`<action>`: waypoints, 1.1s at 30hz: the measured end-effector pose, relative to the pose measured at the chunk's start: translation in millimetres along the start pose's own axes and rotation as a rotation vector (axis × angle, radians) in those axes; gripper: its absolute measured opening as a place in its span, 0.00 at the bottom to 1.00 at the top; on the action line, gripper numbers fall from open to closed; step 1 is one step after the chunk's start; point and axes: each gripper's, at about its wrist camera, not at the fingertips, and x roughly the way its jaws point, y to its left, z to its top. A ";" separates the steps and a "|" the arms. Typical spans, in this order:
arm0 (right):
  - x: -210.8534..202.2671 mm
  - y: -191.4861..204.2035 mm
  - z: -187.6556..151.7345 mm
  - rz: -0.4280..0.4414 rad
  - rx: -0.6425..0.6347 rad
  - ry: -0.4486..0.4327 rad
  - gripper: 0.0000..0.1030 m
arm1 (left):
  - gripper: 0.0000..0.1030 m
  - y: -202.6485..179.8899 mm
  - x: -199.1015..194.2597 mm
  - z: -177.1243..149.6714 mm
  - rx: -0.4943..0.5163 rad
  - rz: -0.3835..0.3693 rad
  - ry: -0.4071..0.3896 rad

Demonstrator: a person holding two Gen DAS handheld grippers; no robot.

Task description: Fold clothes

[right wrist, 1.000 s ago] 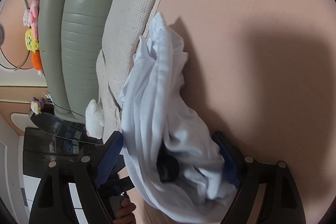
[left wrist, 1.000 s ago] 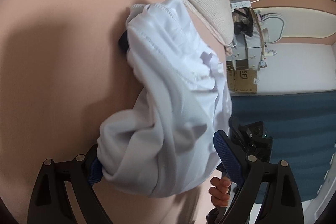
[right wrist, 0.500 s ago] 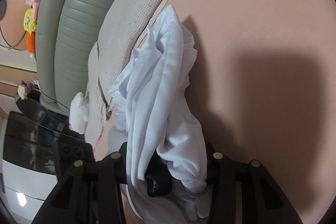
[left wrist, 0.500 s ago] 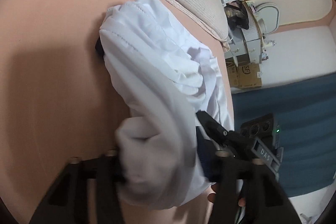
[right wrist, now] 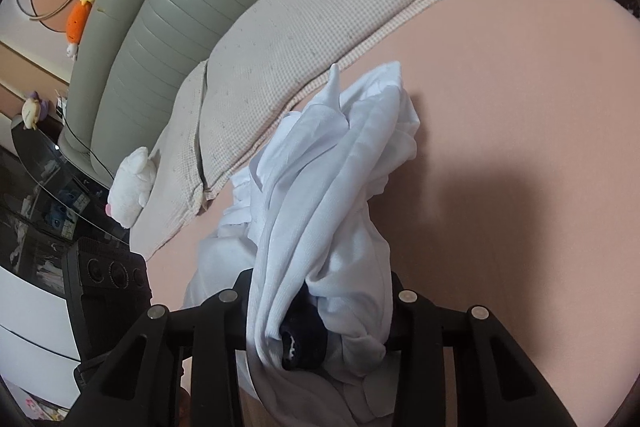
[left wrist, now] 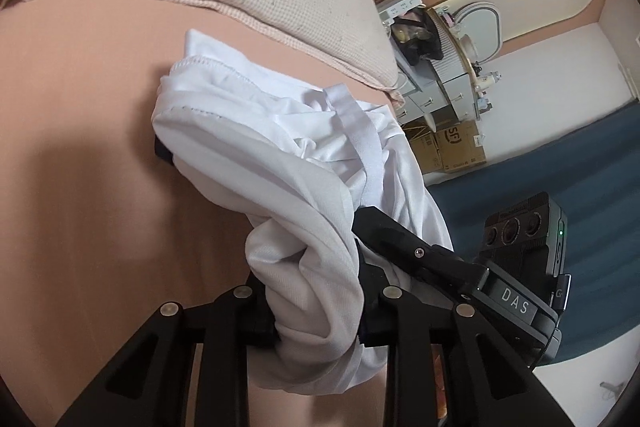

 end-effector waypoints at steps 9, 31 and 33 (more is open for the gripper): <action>-49.7 5.7 13.6 0.012 -0.016 -0.075 0.36 | 0.23 -45.9 -1.8 10.0 0.059 -0.053 -0.015; -198.8 -84.2 39.8 -0.074 -0.035 -0.211 0.36 | 0.23 -192.6 89.9 -24.0 0.274 -0.100 0.080; -200.6 -101.8 37.1 -0.071 -0.006 -0.211 0.36 | 0.23 -196.3 101.6 -31.3 0.291 -0.087 0.102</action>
